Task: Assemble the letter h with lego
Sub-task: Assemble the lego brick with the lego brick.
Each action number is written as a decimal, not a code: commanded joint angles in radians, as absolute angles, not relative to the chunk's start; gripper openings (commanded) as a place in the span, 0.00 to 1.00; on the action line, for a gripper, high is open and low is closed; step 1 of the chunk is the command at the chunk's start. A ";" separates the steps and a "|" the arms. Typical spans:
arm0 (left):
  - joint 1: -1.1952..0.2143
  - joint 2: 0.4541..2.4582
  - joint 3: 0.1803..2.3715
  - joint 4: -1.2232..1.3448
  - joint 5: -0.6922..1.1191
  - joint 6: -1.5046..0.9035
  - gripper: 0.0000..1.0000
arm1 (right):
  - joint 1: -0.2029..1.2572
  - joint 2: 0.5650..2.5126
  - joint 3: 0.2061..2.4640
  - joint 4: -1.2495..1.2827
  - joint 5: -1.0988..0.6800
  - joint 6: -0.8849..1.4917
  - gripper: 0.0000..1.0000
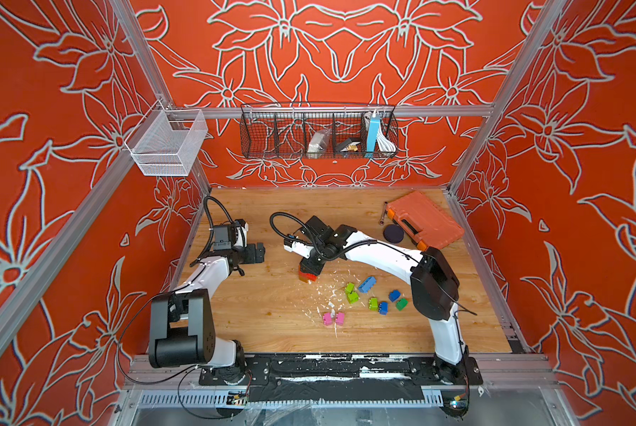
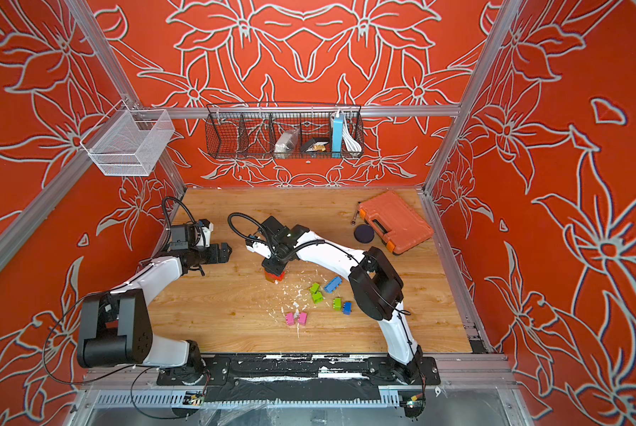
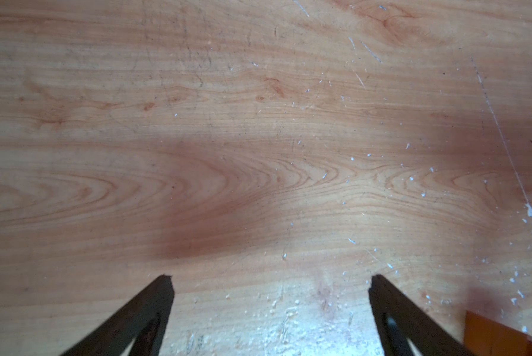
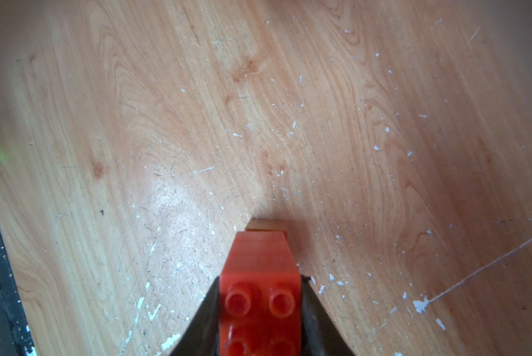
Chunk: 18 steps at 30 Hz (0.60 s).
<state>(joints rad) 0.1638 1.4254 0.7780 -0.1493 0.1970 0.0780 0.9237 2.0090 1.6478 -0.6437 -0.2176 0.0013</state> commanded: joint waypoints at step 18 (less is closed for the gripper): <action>0.175 1.402 0.779 -0.166 0.220 0.074 1.00 | 0.931 1.992 1.702 -0.655 -0.261 -0.128 0.14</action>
